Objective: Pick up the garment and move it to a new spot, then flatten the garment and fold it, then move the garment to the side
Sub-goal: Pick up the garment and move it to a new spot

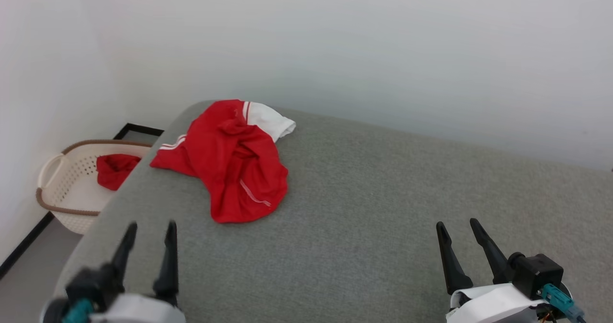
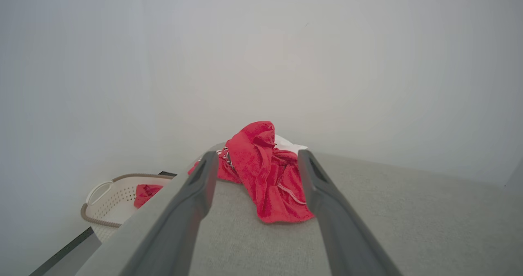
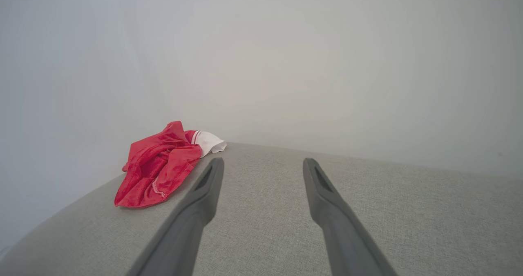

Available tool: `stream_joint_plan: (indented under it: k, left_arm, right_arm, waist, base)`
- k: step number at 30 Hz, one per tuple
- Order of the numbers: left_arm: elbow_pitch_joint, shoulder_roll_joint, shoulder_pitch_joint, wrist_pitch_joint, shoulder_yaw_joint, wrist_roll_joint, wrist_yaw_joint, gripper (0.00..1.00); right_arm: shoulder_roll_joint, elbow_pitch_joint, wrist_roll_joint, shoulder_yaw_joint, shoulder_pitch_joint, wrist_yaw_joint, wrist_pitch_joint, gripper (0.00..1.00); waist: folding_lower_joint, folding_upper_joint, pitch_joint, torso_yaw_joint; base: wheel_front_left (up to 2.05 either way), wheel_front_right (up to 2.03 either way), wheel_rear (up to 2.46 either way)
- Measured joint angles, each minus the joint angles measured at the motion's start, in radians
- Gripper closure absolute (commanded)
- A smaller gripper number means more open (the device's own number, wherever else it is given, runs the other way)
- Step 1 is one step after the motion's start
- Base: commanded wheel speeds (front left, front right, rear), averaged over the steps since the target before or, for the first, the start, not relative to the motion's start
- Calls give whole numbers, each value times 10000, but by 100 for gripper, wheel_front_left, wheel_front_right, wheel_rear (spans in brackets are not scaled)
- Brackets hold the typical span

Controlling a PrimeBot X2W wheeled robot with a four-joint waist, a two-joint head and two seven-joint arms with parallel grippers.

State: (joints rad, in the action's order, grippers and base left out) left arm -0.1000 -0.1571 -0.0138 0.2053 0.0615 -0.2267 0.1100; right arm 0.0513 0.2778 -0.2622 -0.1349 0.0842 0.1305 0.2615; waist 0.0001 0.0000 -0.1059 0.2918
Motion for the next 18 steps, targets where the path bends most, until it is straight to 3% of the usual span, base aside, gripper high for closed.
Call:
stream_joint_plan:
  k: [8,18]
  left_arm:
    - [224,-1037,1444,-1588,84,-1170,140,0]
    - [-654,-2941,3769,-4416,151,-3434,184,0]
  right_arm:
    - [0,-8,282,31,129,0,0,0]
    - [-4,-255,623,25,871,0,0,0]
  waist:
    - [0,1,451,-465]
    - [-1,1,1616,-1263]
  base:
    - [0,0,0]
    - [0,0,0]
